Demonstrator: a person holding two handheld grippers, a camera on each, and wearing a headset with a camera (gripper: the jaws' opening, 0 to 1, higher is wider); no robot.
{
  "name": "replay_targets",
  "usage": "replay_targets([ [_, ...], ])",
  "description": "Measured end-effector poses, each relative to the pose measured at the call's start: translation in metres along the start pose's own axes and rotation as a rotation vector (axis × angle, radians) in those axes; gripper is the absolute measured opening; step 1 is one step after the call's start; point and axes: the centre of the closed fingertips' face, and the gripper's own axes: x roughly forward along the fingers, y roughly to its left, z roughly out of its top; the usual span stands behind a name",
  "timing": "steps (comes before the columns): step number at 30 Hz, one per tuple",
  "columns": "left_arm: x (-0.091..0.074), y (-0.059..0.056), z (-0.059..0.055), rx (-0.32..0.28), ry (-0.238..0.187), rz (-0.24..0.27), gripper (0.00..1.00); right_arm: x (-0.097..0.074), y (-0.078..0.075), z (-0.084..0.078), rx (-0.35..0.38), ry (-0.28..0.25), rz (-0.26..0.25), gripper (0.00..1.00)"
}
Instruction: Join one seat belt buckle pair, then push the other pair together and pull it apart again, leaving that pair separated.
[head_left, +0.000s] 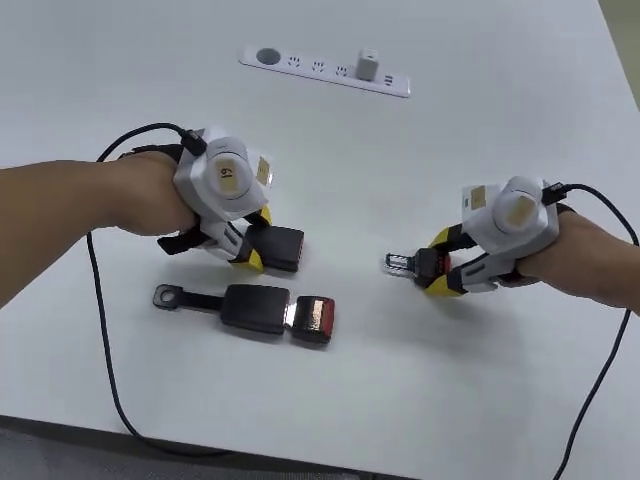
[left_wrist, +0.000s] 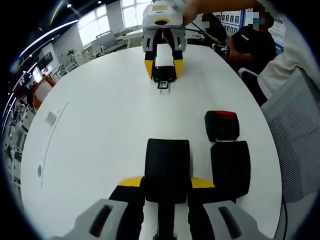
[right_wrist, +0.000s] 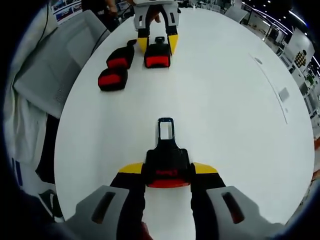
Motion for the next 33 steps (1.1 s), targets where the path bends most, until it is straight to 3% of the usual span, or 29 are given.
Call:
replay_targets([
  [2,0.001,0.002,-0.002,-0.058,0.019,0.008,0.34,0.002,-0.001,0.000,0.013,0.017,-0.004,0.33],
  [6,0.001,0.000,-0.001,-0.022,0.020,0.006,0.33,0.006,0.007,0.014,-0.011,0.010,0.004,0.33],
  [10,0.001,-0.001,0.001,-0.006,0.018,0.005,0.33,0.009,0.006,0.023,-0.016,0.002,0.000,0.33],
  [16,0.002,-0.001,0.001,-0.013,0.051,0.005,0.33,0.017,0.004,0.038,0.002,-0.025,-0.003,0.33],
  [30,0.003,-0.002,0.003,-0.011,0.053,0.020,0.33,0.038,0.015,0.089,-0.012,-0.072,0.008,0.33],
  [33,0.006,0.002,-0.001,-0.026,0.050,0.017,0.33,0.043,0.013,0.093,-0.015,-0.081,0.006,0.33],
])
